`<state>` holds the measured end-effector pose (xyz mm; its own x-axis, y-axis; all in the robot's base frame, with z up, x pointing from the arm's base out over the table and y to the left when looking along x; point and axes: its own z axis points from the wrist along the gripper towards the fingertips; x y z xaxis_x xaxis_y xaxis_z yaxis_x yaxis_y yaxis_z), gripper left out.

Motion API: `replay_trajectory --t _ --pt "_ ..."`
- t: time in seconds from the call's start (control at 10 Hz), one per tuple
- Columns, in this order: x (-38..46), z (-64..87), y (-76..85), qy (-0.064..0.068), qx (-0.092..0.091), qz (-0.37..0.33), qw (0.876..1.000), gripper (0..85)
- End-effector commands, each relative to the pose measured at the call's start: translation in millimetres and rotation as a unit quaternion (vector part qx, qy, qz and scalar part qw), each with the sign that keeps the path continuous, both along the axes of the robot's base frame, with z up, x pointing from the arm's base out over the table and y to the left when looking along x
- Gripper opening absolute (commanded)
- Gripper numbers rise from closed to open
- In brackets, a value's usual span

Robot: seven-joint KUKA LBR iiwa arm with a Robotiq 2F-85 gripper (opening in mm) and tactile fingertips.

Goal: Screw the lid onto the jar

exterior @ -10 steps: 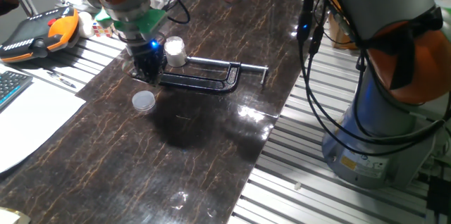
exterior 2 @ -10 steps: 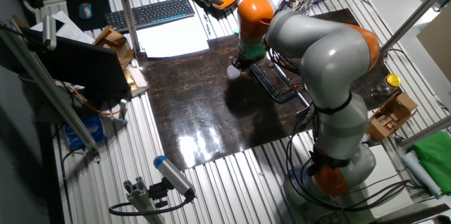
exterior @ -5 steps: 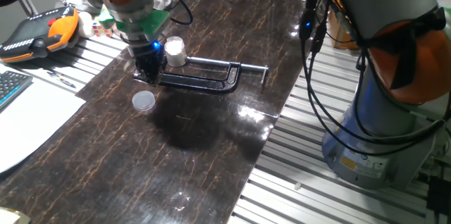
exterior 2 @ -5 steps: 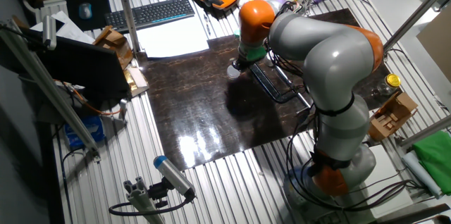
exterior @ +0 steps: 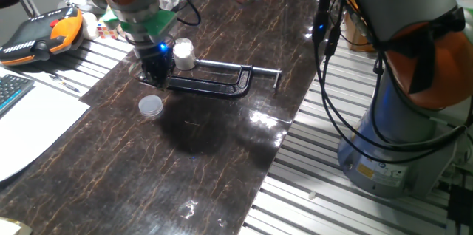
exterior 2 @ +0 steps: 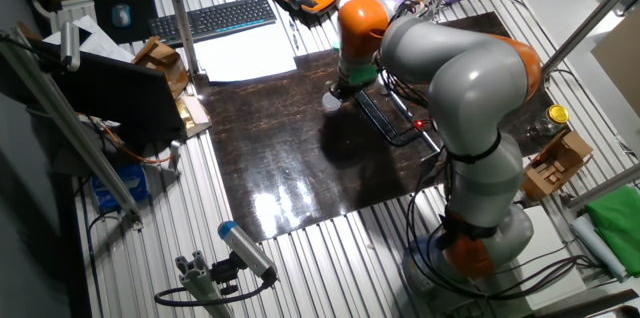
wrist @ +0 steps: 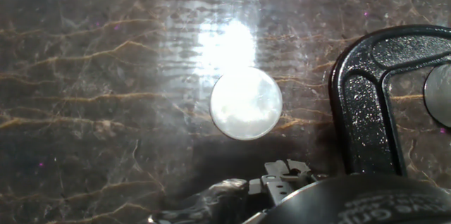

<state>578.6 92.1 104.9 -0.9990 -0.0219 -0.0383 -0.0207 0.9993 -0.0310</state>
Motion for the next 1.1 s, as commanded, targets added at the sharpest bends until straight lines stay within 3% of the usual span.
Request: replay_trajectory --t 0.0,0.2,0.5,0.6,0.8,1.0 --pt "1.8 -1.9 0.9 -0.003 0.001 -0.002 1.000 0.7" --pt "7.3 -10.2 3.4 -0.006 -0.017 0.009 1.000 1.7" --pt "10.7 -13.5 5.3 -0.016 -0.003 0.000 1.000 33.3" --pt "11.8 -12.9 7.3 -0.017 0.001 -0.004 1.000 38.7" --pt "14.6 -12.4 12.4 -0.017 -0.017 -0.006 1.000 47.7" --pt "18.5 -21.7 18.1 -0.024 -0.011 -0.013 1.000 52.0"
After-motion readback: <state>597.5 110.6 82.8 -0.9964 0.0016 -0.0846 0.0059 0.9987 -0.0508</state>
